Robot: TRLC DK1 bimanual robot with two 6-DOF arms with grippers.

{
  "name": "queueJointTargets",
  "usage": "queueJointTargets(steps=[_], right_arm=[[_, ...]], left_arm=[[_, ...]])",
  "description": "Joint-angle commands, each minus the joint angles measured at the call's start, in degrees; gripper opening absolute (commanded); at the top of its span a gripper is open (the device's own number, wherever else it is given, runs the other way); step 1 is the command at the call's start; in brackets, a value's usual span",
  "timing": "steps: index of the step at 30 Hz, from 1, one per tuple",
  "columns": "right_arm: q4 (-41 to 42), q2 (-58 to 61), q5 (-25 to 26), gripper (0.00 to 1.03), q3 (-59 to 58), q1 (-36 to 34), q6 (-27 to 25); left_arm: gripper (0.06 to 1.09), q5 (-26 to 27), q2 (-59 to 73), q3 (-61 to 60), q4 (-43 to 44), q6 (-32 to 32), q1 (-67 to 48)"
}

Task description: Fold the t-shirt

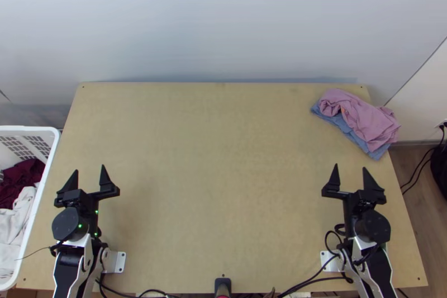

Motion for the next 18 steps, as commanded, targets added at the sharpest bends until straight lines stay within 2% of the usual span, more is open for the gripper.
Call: queueJointTargets(steps=[1, 2, 4, 9, 11, 18], right_arm=[[12.22, -0.12, 5.32, 0.99, -2.02, -0.31, -17.66], [13.01, -0.12, 5.41, 0.99, -2.02, -0.31, -22.05], [13.97, -0.21, 5.85, 0.99, -0.97, -0.04, -24.95], [11.51, 1.81, 6.20, 0.99, 5.01, 2.86, -24.95], [9.05, 6.56, 9.10, 0.99, 8.17, 4.44, -23.99], [-5.80, 23.87, 12.97, 0.99, 25.31, 4.88, -8.61]], left_arm=[[1.04, -0.59, 0.05, 0.91, 0.56, 1.47, -1.24], [1.05, -0.59, 0.05, 1.70, 0.56, 1.47, -0.45], [1.04, -0.59, 0.32, 3.19, 0.65, 1.64, 0.35], [1.04, -1.64, 7.96, 7.76, 3.55, 3.22, 4.56], [1.04, -1.64, 14.29, 11.72, 3.81, 3.22, 7.73], [1.05, -0.68, 37.06, 30.70, 4.16, 2.08, 19.59]])
